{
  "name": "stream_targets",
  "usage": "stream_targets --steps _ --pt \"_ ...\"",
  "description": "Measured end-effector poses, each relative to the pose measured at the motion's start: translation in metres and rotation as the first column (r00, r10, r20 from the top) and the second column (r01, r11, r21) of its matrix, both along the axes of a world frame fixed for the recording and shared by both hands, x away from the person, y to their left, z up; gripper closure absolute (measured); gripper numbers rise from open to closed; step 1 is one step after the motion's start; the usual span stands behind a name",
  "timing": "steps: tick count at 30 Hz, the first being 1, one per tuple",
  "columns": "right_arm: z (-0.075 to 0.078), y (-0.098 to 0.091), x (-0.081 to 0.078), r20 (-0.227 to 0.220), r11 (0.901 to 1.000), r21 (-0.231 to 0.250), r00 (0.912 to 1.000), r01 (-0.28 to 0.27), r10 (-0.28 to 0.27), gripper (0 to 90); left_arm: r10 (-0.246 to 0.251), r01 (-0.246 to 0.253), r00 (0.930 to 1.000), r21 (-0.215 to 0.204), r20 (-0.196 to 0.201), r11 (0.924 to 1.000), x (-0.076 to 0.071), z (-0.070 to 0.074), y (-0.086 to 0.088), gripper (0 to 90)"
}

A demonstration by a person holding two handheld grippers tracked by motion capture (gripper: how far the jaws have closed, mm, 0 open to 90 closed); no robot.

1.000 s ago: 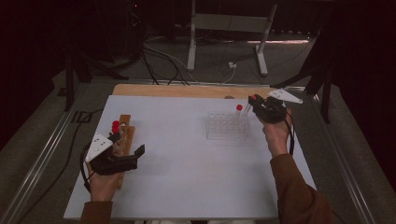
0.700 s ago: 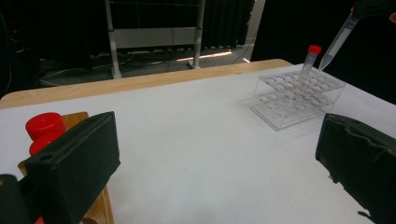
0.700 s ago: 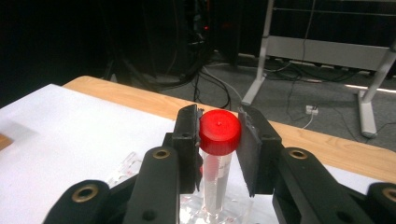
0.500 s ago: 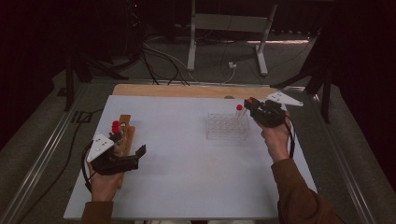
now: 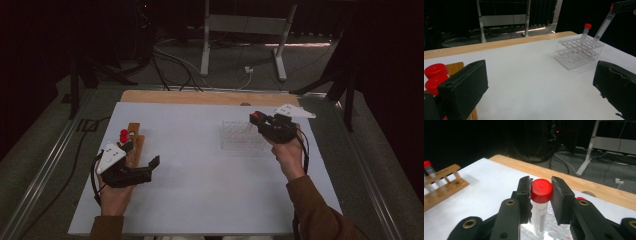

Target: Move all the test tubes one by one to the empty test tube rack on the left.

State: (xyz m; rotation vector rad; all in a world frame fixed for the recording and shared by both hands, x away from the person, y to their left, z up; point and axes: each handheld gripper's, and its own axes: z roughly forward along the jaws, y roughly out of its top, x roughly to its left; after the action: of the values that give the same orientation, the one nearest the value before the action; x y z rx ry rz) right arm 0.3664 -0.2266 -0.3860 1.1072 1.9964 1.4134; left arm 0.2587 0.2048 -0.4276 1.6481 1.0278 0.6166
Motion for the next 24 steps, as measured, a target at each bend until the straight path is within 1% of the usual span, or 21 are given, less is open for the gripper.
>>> stream_targets --steps 4,12,17,24 --pt "0.001 0.011 -0.005 -0.009 0.9992 0.003 0.9992 -0.039 0.039 69.9 -0.009 0.009 1.0000 -0.009 0.001 0.9999 0.000 0.001 -0.004 0.6" --pt "0.003 0.034 -0.015 -0.010 0.9936 -0.012 0.9936 -0.112 0.112 69.9 -0.027 0.027 0.9996 0.002 0.005 0.9996 0.000 0.002 -0.014 0.6" --pt "0.003 0.048 -0.020 -0.021 0.9884 -0.002 0.9882 -0.152 0.152 69.9 -0.029 0.029 0.9995 0.005 0.007 0.9996 0.000 0.001 -0.021 0.7" --pt "0.000 0.068 -0.026 -0.032 0.9793 0.000 0.9788 -0.203 0.202 69.9 -0.041 0.041 0.9991 0.009 0.012 0.9991 0.001 0.000 -0.032 0.7"
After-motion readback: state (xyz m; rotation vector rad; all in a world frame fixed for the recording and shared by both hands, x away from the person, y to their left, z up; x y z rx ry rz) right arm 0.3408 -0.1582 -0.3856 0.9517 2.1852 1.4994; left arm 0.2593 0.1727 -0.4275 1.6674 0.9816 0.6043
